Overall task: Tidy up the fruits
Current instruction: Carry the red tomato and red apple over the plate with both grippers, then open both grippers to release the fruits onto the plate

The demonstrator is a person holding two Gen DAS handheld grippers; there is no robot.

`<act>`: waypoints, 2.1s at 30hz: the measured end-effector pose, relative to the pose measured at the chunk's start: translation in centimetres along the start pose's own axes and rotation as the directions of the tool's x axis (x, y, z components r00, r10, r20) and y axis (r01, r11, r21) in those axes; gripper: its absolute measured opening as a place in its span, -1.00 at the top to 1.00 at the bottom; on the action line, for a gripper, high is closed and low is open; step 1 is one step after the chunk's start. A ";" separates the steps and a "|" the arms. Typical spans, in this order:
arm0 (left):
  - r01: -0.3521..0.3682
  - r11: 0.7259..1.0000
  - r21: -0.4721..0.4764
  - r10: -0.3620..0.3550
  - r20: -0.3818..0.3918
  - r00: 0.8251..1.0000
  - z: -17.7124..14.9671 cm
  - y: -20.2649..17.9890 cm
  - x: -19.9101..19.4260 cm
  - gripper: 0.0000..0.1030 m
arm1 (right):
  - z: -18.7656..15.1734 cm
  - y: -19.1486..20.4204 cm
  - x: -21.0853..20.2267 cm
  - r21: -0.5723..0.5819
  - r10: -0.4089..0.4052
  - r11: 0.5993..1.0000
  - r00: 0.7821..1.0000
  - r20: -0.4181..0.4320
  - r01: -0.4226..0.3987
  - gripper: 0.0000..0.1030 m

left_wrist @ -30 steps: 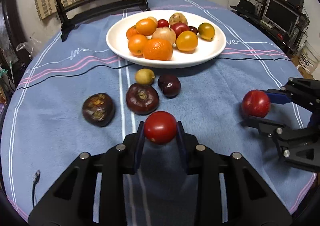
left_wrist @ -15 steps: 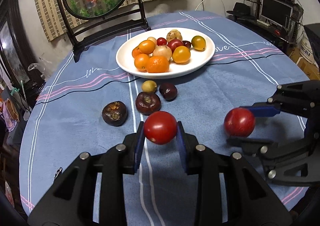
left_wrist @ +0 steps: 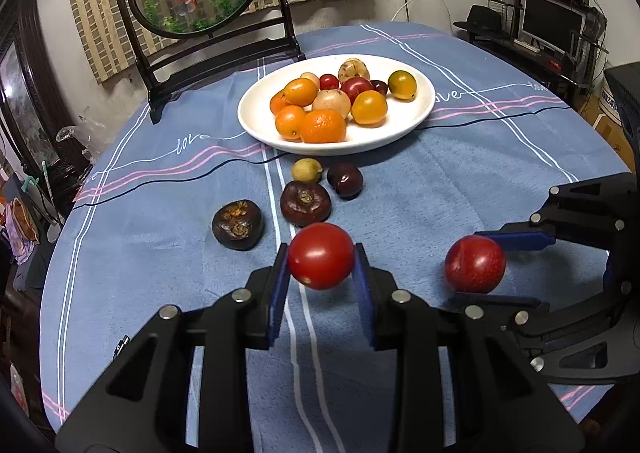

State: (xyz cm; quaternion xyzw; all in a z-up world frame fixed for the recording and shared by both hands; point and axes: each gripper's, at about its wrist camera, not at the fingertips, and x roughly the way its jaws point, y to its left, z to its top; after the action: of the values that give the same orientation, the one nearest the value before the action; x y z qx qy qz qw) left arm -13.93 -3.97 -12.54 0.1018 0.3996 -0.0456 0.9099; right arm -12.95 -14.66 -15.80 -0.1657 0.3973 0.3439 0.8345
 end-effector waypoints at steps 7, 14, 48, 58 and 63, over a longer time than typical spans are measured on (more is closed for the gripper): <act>-0.008 1.000 0.004 0.008 0.013 1.000 0.7 1.2 0.2 0.40 | 0.3 -1.0 0.1 0.002 -0.005 1.000 1.000 -0.004 0.005 0.22; -0.051 0.999 -0.015 0.051 0.033 0.998 0.0 4.6 -0.9 0.40 | -0.1 -1.6 0.0 0.003 0.007 1.000 1.000 -0.004 -0.007 0.22; 0.005 0.994 0.106 -0.007 0.014 1.000 3.4 1.1 1.9 0.39 | 1.1 -3.5 1.0 0.006 0.007 1.000 1.000 -0.007 -0.007 0.22; -0.018 0.998 0.058 0.013 0.079 0.997 9.8 3.2 3.8 0.39 | 7.5 -7.9 -1.8 0.059 -0.090 0.995 0.981 0.170 0.081 0.22; -0.018 0.999 0.028 0.016 0.061 0.998 14.3 2.6 7.0 0.39 | 11.1 -11.4 -0.6 0.162 -0.138 0.981 0.970 0.201 0.106 0.22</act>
State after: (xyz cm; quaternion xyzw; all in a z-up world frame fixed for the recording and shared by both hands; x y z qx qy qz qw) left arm 1.49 -4.59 -7.88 0.1166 0.3704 -0.0466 0.9203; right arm 0.96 -16.85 -8.32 -0.0894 0.3202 0.2767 0.9016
